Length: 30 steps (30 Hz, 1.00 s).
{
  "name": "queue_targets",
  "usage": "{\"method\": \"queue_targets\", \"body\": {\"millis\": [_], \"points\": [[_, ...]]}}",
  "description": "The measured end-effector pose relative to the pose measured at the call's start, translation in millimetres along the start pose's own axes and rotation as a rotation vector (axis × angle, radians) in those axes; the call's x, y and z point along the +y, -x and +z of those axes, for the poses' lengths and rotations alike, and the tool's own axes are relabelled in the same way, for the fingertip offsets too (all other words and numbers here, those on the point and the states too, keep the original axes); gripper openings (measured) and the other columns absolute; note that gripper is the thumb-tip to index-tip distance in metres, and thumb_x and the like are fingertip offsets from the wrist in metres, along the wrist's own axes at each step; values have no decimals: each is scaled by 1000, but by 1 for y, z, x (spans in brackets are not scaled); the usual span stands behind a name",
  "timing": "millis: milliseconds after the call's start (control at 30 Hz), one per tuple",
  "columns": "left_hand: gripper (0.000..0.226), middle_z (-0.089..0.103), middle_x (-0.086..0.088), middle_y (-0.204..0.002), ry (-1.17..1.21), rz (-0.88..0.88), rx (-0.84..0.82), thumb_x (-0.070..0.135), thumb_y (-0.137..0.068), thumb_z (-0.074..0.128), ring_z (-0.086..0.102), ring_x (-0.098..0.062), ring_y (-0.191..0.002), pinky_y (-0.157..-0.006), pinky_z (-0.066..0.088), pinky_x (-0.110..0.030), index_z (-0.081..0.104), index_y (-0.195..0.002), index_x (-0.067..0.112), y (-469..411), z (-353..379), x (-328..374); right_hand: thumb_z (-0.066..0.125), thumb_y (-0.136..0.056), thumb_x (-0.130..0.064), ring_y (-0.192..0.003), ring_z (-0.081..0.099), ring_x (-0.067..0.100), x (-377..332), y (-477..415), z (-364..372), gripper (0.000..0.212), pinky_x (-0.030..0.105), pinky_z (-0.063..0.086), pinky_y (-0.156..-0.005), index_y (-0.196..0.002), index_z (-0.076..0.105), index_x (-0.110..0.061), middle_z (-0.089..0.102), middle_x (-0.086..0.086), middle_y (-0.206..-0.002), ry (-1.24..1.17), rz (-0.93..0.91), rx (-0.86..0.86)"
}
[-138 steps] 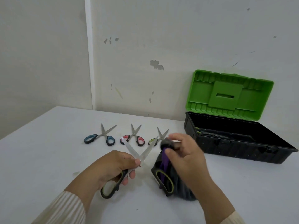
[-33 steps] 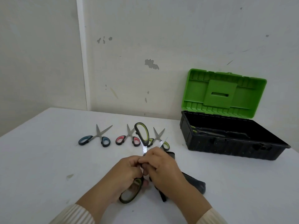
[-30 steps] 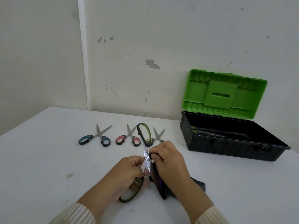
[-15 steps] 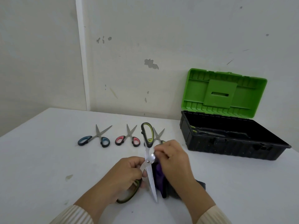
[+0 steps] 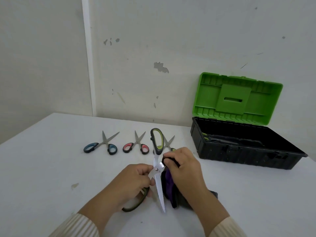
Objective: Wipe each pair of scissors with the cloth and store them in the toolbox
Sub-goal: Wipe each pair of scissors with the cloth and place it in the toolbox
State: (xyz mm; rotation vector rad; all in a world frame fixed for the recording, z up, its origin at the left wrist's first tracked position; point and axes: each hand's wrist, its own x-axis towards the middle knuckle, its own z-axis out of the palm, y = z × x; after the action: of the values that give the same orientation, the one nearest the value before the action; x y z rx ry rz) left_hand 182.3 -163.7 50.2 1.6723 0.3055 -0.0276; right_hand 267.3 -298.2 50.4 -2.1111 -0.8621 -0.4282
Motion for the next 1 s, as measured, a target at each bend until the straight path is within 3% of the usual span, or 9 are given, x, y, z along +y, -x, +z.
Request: {"method": "queue_targets", "body": {"millis": [133,267,400,567,667,700,800,900,1000], "points": [[30,59,-11,-77,-67,10,17,-11,-77,50,55,-26,-68,-66,43,-31,72,-90,6,-1,1,-2,56,-87,-13,-85,55,13,-16,12,6,16,12,39,-73,-93,70,-15,62,4,-95,-17,-98,-189],[31,62,-10,-81,-68,-15,-6,-8,-81,52,61,-25,-65,-66,50,-29,72,-99,7,-2,2,-3,55,-88,-11,-83,52,8,-2,0,2,16,4,36,-74,-92,70,-13,62,5,-97,40,11,-34],[26,60,-13,-79,-99,-3,13,-7,-76,53,57,-25,-69,-64,44,-30,71,-85,9,-3,6,-3,54,-88,-16,-87,57,15,-13,11,11,17,18,43,-76,-93,70,-14,62,4,-96,25,-57,-131],[32,64,-7,-75,-51,7,10,-10,-81,50,59,-23,-64,-63,50,-29,73,-93,6,-2,8,-2,58,-85,-8,-73,49,0,2,-2,-3,12,3,37,-72,-85,69,-13,59,1,-88,57,36,19],[28,61,-10,-75,-48,12,45,-12,-79,49,58,-26,-66,-57,47,-24,71,-88,3,-2,7,-1,55,-87,-8,-84,56,14,-16,10,3,15,21,47,-77,-87,70,-10,63,7,-93,21,-53,-232],[28,62,-9,-74,-41,16,55,-12,-79,49,58,-26,-65,-59,46,-25,71,-88,4,-2,5,0,55,-87,-8,-87,56,13,-17,13,7,15,20,47,-78,-89,70,-10,62,6,-94,21,-93,-269],[34,66,1,-70,-19,3,48,-10,-80,50,62,-24,-63,-61,48,-26,74,-91,13,-1,0,-1,60,-83,-6,-81,51,-2,2,0,2,13,2,35,-75,-84,69,-15,58,-7,-85,-30,1,-31],[36,68,-1,-72,-11,-15,28,-9,-81,48,64,-20,-60,-59,49,-24,74,-92,13,0,-2,1,61,-82,-7,-82,53,3,30,-11,-18,16,4,35,-72,-79,68,-21,56,-16,-80,-64,234,215],[35,64,-10,-86,112,-1,117,-10,-84,45,68,-22,-65,-55,53,-30,71,-97,11,-3,-9,3,60,-84,-13,-84,57,9,41,-7,-27,15,14,42,-71,-80,66,-27,61,-10,-86,-53,364,126]]}}
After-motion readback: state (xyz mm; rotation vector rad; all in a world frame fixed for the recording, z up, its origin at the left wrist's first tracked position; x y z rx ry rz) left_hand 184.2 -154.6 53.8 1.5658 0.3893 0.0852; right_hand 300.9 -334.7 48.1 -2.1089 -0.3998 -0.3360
